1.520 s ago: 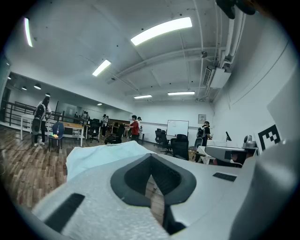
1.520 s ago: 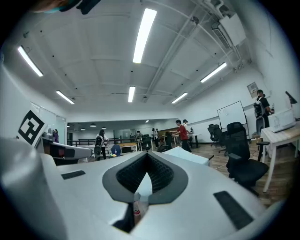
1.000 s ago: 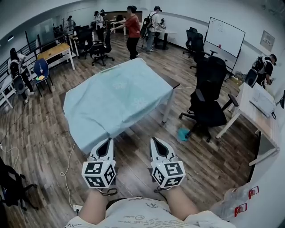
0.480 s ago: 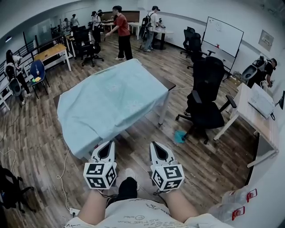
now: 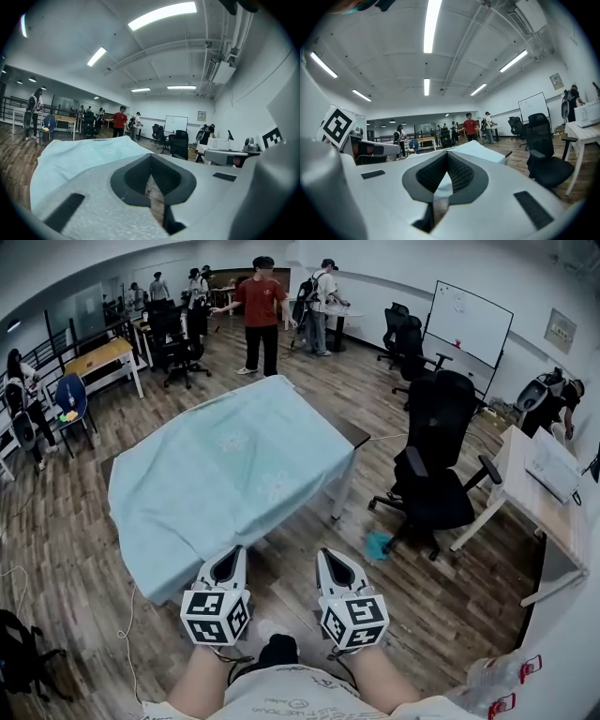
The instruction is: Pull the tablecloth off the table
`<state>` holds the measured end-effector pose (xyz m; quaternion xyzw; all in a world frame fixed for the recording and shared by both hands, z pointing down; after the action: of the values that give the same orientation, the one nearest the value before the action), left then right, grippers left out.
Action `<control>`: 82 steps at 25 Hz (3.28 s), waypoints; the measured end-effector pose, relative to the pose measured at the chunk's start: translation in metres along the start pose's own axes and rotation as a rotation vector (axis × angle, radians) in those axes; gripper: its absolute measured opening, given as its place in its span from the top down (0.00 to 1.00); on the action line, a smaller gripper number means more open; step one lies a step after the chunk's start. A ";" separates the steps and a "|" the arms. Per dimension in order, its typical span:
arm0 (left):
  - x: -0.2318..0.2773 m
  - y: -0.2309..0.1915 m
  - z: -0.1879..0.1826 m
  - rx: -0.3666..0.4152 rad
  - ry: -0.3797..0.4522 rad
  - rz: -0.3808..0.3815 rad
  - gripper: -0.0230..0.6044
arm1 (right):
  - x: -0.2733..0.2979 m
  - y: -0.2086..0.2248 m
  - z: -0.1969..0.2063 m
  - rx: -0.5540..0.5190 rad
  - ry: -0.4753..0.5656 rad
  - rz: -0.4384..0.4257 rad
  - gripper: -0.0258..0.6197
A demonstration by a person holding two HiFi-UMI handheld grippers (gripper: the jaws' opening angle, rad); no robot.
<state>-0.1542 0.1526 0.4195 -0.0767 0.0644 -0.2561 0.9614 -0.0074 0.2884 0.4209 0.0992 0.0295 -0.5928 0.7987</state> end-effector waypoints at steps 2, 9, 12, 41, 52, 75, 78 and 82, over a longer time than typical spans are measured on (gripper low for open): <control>0.021 -0.011 0.003 -0.010 -0.006 -0.005 0.94 | 0.024 0.007 0.004 -0.005 -0.009 -0.006 0.94; 0.097 -0.055 -0.003 -0.025 -0.013 -0.028 0.94 | 0.114 0.028 0.009 0.004 -0.018 -0.036 0.94; 0.131 -0.075 -0.005 -0.028 -0.012 -0.032 0.94 | 0.154 0.035 0.010 -0.003 -0.011 -0.047 0.94; 0.237 -0.233 0.007 -0.047 -0.031 -0.268 0.95 | 0.382 0.043 0.081 0.074 -0.084 -0.185 0.94; 0.293 -0.295 0.017 -0.041 -0.053 -0.455 0.94 | 0.499 0.061 0.107 0.089 -0.136 -0.321 0.94; 0.317 -0.405 0.135 -0.146 -0.360 -0.990 0.94 | 0.706 0.208 0.267 -0.034 -0.504 -0.389 0.94; 0.301 -0.416 0.159 -0.184 -0.417 -1.022 0.85 | 0.724 0.223 0.286 -0.070 -0.536 -0.371 0.94; 0.292 -0.434 0.186 -0.201 -0.493 -0.995 0.69 | 0.748 0.231 0.317 -0.123 -0.598 -0.430 0.82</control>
<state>-0.0820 -0.3449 0.6550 -0.2467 -0.1822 -0.6458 0.6992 0.4116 -0.4130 0.6369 -0.1350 -0.1492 -0.7470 0.6336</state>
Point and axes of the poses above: the fingertips, and each gripper's own axes: x forward along the fingers, y to its right, z out of its underside, the point moved 5 cm from there along -x, backward along the fingers, and after that the axes turned 15 degrees about y, right-handed, at the moved point
